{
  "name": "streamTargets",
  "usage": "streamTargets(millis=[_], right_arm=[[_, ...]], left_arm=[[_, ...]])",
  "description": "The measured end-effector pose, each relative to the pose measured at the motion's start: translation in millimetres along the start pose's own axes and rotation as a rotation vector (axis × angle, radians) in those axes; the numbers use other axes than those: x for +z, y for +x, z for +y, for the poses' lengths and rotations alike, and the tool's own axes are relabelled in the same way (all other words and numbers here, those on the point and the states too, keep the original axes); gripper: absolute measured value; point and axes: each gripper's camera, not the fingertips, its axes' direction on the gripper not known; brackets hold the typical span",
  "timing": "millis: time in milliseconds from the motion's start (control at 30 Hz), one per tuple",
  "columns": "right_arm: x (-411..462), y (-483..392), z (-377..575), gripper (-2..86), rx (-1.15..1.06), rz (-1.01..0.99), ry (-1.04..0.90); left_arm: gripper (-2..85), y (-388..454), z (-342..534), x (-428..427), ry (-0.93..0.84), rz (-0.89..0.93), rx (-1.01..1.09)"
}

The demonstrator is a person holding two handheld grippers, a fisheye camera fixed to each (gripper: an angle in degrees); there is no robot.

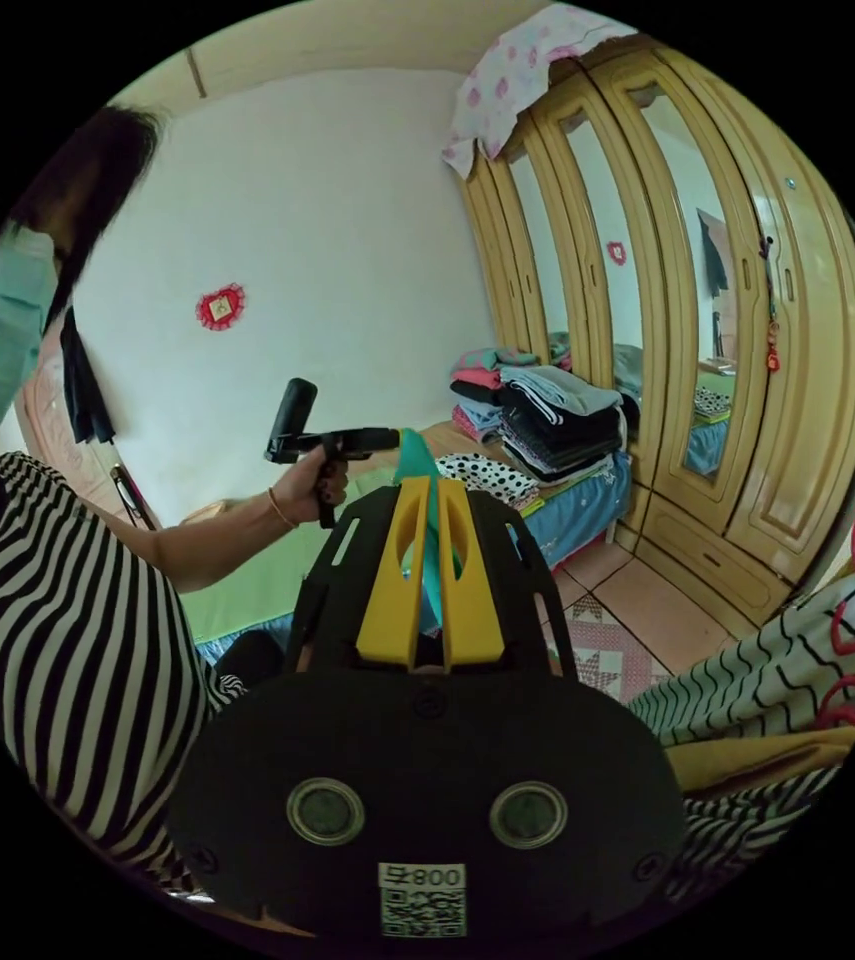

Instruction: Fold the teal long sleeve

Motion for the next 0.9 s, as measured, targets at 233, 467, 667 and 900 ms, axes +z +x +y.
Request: streamTargets(millis=[233,467,667,900], right_arm=[[42,13,-53,3.4,0.022,-0.103,-0.015],[103,27,-95,6.6,0.033,-0.206,-0.136],[154,37,-114,7.1,0.054,-0.267,-0.280],[188,41,-147,8.4,0.056,-0.403,-0.362]], left_arm=[[0.4,29,-43,-70,0.174,-0.069,-0.095],[0.3,116,-106,-119,0.233,-0.105,-0.007],[0.3,190,-152,-160,0.333,-0.151,0.027],[0.4,291,-204,-200,0.438,-0.154,0.102]])
